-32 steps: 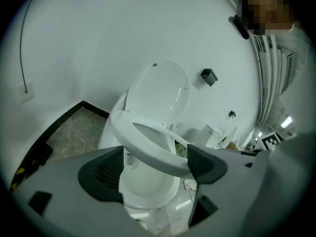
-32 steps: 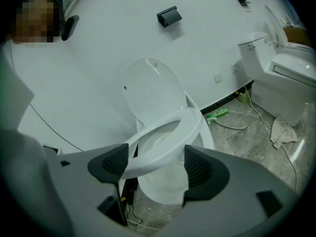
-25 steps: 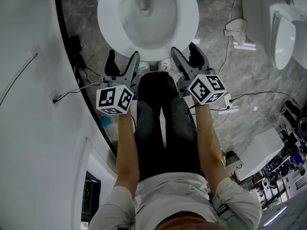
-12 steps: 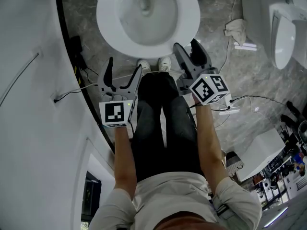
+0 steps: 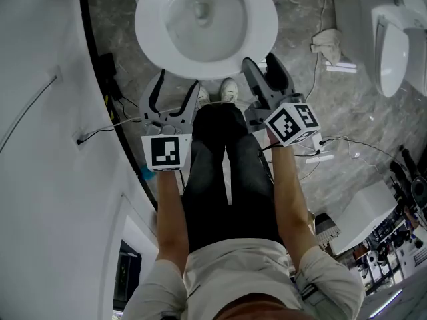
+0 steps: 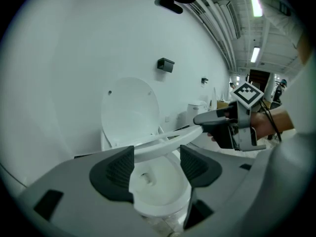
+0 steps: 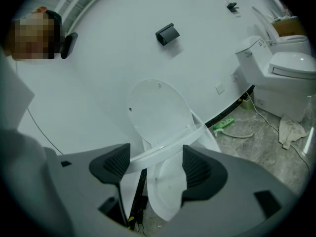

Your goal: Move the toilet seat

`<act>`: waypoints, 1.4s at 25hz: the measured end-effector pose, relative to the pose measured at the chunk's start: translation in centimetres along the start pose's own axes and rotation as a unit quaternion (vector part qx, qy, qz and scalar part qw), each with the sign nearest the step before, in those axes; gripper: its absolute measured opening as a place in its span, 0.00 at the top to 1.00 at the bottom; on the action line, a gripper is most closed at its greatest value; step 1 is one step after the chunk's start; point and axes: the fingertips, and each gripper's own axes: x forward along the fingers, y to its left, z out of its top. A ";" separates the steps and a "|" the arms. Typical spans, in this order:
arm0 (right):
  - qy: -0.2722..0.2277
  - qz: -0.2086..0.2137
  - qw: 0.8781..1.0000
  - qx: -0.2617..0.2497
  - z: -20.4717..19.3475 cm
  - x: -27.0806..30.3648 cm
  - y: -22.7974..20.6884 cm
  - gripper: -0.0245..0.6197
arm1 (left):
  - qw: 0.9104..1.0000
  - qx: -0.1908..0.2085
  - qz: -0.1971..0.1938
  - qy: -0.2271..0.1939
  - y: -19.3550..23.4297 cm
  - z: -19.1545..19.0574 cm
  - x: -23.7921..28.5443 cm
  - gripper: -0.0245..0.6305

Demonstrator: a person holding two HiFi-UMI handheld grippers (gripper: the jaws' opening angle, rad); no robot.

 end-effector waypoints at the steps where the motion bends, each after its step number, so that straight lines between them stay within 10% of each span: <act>1: -0.002 0.000 1.000 0.001 0.2 0.0 0.0 0.42 | 1.000 0.002 -0.002 -0.001 -0.1 0.2 0.0 0.49; 10: -0.013 0.008 1.000 0.011 1.4 0.2 0.5 0.42 | 0.998 0.068 0.004 0.014 0.4 1.1 0.4 0.50; 18: -0.009 0.033 0.999 0.009 2.3 0.0 0.9 0.42 | 0.998 0.049 0.029 0.009 0.8 2.2 0.7 0.51; 28: 0.028 0.073 0.982 -0.172 3.1 -1.5 3.6 0.46 | 0.999 0.029 0.042 0.000 1.3 4.2 0.9 0.51; 35: 0.059 0.076 0.938 -0.332 2.8 -0.5 4.5 0.46 | 0.999 0.005 0.051 -0.001 1.6 5.3 1.3 0.51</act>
